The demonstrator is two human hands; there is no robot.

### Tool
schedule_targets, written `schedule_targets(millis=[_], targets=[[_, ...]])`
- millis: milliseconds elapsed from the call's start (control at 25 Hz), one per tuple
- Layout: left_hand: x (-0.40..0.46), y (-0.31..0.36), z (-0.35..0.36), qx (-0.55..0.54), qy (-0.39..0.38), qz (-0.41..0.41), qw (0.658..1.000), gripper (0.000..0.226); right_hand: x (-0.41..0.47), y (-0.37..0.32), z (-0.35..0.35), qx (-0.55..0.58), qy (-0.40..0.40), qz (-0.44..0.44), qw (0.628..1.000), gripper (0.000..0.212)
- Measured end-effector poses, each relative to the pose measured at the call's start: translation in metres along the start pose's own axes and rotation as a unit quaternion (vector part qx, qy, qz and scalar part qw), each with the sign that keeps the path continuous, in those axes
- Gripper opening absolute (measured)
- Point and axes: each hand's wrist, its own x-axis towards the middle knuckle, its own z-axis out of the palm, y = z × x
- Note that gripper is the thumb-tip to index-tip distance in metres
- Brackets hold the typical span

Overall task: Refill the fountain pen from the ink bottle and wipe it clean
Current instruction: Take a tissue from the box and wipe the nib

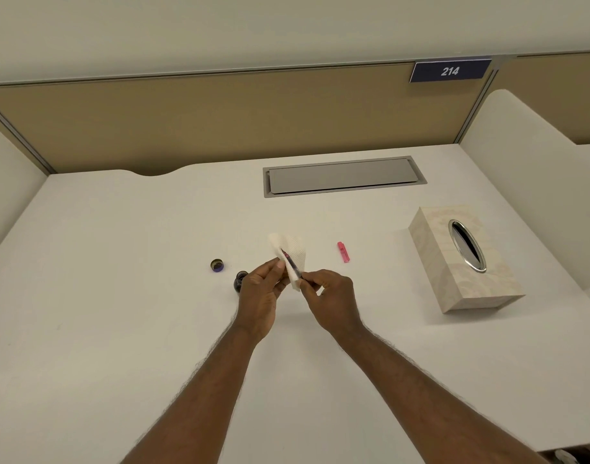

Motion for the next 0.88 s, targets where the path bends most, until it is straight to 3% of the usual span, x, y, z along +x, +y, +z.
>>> schedule_targets(millis=[240,680,880], targets=[[0.003,-0.008,-0.003,0.01,0.01,0.029,0.999,0.018,-0.003,0.003,0.003,-0.029,-0.019,-0.008,0.999,0.019],[0.003,-0.012,-0.001,-0.01,0.044,-0.002,0.999,0.022,-0.01,0.003,-0.004,0.041,-0.062,0.039,0.996,0.01],[0.003,-0.009,0.0,-0.025,0.061,-0.023,0.998,0.012,-0.016,0.008,-0.008,0.052,-0.068,0.067,0.994,0.012]])
